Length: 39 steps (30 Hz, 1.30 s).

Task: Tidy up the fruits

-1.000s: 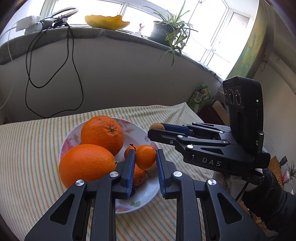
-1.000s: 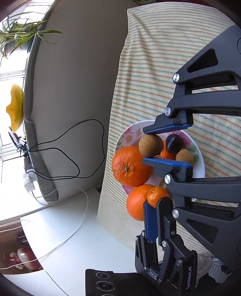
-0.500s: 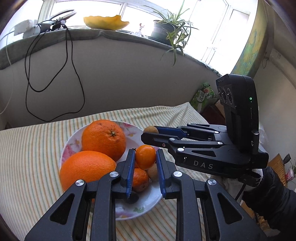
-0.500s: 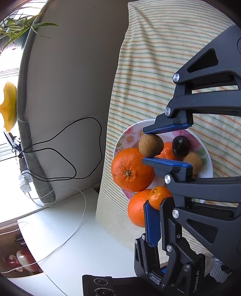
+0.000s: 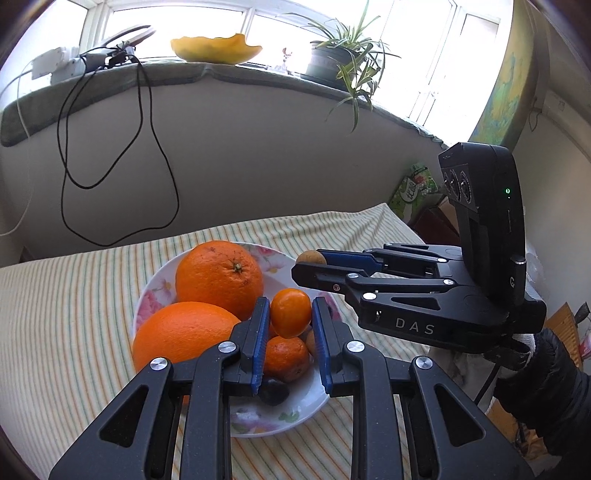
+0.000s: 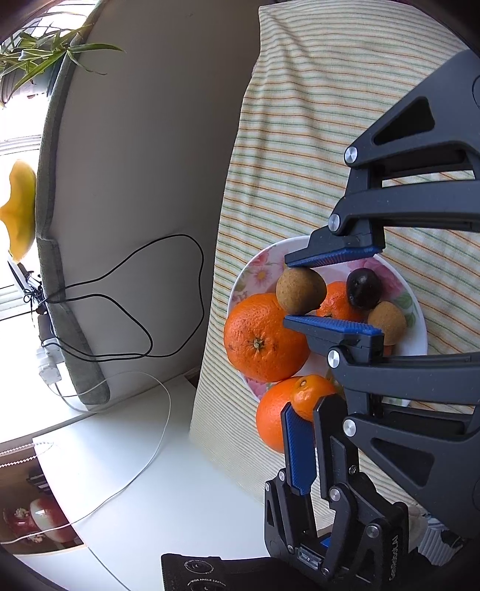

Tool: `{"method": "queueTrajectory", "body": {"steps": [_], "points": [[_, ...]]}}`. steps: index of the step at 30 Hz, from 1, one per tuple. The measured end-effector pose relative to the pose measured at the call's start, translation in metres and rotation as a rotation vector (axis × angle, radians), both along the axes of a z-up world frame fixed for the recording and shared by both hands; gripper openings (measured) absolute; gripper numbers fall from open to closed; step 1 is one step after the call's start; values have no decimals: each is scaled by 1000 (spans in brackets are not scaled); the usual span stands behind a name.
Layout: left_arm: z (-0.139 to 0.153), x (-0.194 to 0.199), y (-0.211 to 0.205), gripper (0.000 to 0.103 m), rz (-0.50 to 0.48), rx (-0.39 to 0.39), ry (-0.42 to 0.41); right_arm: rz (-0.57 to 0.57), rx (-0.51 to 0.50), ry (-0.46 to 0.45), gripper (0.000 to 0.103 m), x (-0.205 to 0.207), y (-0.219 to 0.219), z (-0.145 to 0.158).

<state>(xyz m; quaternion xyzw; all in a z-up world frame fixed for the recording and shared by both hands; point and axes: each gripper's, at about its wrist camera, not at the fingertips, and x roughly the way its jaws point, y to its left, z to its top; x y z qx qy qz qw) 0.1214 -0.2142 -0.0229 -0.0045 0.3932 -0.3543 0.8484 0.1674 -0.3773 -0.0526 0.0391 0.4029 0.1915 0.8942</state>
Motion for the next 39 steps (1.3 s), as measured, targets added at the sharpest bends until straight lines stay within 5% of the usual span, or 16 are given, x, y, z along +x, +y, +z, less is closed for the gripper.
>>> {"method": "queueTrajectory", "body": {"steps": [4, 25, 28, 39], "points": [[1, -1, 0, 36, 8, 8, -11, -11, 2, -18, 56, -3, -1, 2], [12, -24, 9, 50, 42, 57, -90, -54, 15, -53, 68, -26, -9, 24], [14, -27, 13, 62, 62, 64, -106, -59, 12, -65, 69, -32, -10, 27], [22, -52, 27, 77, 184, 137, -202, -109, -33, -149, 87, -68, -10, 45]]}}
